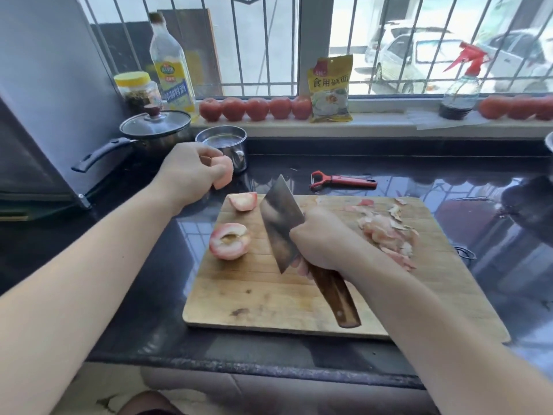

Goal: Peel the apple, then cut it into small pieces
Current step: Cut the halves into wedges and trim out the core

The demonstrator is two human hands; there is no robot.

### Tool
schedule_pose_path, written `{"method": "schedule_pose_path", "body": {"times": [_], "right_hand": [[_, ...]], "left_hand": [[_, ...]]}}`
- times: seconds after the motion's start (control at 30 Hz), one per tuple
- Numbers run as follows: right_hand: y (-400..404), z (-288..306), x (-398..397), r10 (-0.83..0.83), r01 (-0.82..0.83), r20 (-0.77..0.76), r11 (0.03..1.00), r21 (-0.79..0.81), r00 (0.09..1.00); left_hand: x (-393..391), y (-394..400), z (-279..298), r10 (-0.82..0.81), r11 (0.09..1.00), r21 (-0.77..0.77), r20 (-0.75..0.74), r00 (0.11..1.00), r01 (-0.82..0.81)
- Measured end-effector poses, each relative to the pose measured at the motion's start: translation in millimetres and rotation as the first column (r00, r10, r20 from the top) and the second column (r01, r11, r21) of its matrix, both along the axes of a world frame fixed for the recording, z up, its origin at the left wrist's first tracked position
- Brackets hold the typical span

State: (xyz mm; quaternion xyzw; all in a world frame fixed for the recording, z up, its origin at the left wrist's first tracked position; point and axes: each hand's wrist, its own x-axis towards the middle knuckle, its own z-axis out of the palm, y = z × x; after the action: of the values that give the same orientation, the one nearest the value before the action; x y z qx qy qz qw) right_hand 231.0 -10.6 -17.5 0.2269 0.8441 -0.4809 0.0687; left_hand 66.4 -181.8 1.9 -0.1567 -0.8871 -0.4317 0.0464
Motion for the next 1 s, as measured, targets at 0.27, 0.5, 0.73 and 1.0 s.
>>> {"method": "schedule_pose_path", "body": {"times": [0.27,0.5,0.73,1.0], "right_hand": [[-3.4,-14.4,-15.6,-0.068,0.067,0.017,0.996,0.051,0.998],[53.7,-1.8,30.4,-0.198,0.167,0.05,0.916,0.365,0.979],[105.2,5.6,89.4,-0.249,0.258,-0.066,0.938,0.23,0.966],[166.5,-19.0,129.6,-0.389,0.37,-0.124,0.917,-0.15,0.913]], "left_hand": [[16.1,14.4,-4.7,-0.087,0.97,-0.241,-0.19,0.978,0.039],[30.6,58.7,-36.0,-0.352,0.733,-0.677,-0.458,0.816,-0.064],[43.4,104.1,-59.7,-0.531,0.347,-0.921,-0.349,0.772,-0.179],[65.0,73.8,-50.2,-0.352,0.497,-0.867,-0.236,0.906,-0.033]]}}
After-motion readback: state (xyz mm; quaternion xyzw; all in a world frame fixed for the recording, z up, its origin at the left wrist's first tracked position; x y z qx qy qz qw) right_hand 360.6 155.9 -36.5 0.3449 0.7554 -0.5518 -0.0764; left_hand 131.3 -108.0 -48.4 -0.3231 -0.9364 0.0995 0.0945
